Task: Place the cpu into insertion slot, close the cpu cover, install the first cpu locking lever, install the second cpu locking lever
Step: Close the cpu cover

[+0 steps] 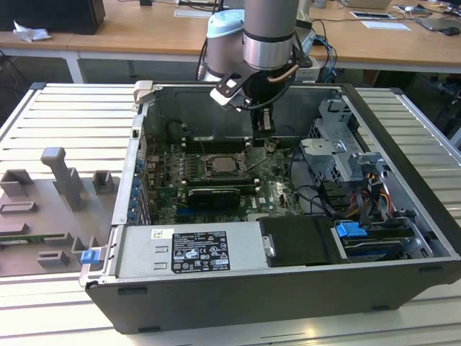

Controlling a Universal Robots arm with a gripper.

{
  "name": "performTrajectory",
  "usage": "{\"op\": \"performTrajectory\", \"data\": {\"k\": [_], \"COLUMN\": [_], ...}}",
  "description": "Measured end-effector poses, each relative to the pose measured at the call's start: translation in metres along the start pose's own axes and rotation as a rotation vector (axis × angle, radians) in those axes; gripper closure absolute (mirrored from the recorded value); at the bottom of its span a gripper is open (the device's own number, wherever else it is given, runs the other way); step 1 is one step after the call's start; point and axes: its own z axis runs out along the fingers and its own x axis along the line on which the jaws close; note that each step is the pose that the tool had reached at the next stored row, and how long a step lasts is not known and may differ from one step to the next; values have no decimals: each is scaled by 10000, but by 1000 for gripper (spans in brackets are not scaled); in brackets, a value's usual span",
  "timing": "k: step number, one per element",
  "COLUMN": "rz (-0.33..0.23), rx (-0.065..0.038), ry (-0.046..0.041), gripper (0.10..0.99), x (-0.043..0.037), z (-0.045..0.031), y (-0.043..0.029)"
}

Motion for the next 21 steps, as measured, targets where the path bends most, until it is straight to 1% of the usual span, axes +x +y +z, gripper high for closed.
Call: {"op": "performTrajectory", "data": {"k": [1,3,4,8,9,11,12,15,18,21], "rz": [-7,-6,-8,-8,-6,-8,-6,-6,-6,-6], "rx": [8,27,42,99,137,170,212,268,328,328], "ry": [1,1,2,2,3,2,2,4,2,3], "gripper": [980,980,980,980,980,980,980,980,980,980], "x": [2,8,15,23,27,29,29,30,30,31], "z": [5,11,17,33,47,70,91,143,144,135], "y": [48,108,159,249,295,332,340,343,322,284]}}
